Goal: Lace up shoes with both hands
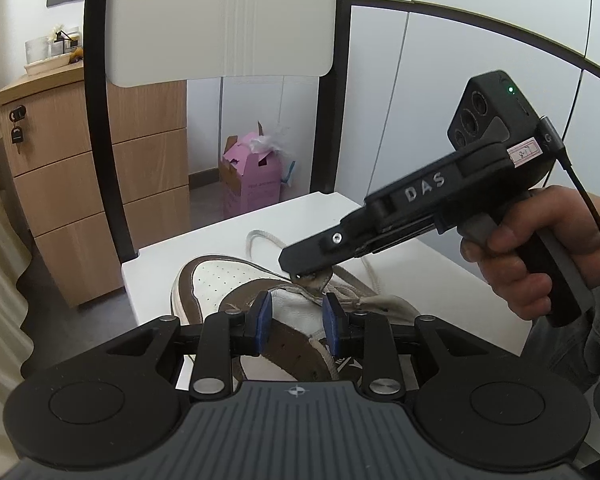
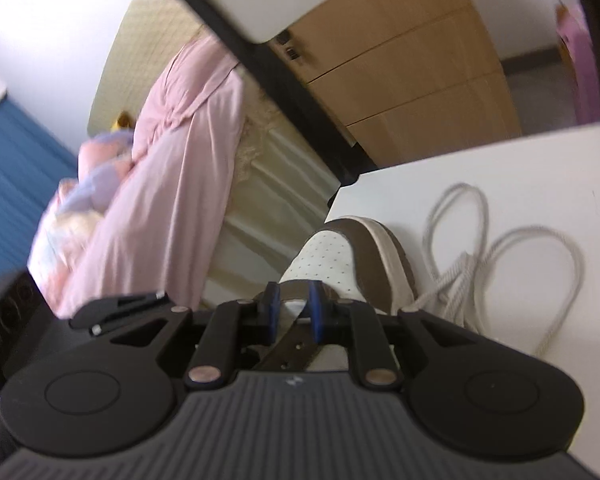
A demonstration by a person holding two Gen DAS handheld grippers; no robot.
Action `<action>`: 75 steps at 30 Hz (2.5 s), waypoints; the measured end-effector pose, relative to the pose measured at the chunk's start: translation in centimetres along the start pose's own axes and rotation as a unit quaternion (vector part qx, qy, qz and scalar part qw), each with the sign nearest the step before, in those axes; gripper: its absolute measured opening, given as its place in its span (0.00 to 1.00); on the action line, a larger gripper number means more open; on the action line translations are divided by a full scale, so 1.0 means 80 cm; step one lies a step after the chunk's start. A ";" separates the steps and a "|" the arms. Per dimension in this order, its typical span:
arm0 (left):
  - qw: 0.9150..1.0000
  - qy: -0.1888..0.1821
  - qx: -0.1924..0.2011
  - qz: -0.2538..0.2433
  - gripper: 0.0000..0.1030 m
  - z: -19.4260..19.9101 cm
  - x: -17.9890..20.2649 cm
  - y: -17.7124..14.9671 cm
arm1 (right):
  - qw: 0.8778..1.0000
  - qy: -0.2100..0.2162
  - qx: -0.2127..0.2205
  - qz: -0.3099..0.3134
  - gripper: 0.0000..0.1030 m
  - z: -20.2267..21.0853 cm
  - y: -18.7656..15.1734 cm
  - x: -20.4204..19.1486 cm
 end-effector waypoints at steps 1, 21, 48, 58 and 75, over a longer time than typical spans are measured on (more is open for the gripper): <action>1.000 0.000 0.000 0.000 0.30 -0.001 0.000 0.000 | 1.000 0.000 0.001 -0.010 0.19 0.001 0.000 0.004; 1.000 -0.003 -0.004 0.002 0.30 -0.006 -0.001 -0.003 | 0.992 -0.021 0.002 0.122 0.21 0.005 -0.010 -0.011; 1.000 -0.004 -0.009 -0.020 0.30 -0.014 0.004 -0.007 | 0.902 -0.022 -0.035 0.430 0.13 0.008 -0.011 -0.087; 1.000 -0.007 -0.009 -0.020 0.30 -0.013 0.001 -0.008 | 0.818 -0.001 -0.163 0.551 0.13 -0.023 -0.021 -0.083; 1.000 -0.003 -0.007 -0.019 0.31 -0.012 0.000 -0.009 | 0.773 -0.042 -0.180 0.607 0.05 -0.027 -0.049 -0.082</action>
Point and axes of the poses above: each gripper's, at about its wrist camera, not at the fingertips, and z roughly against the way its jaws point, x to its right, y to its top, the point moved 5 cm from there along -z, roughly the way its jaws point, and after that the axes turned 9 degrees about x, right-handed, at the moved point
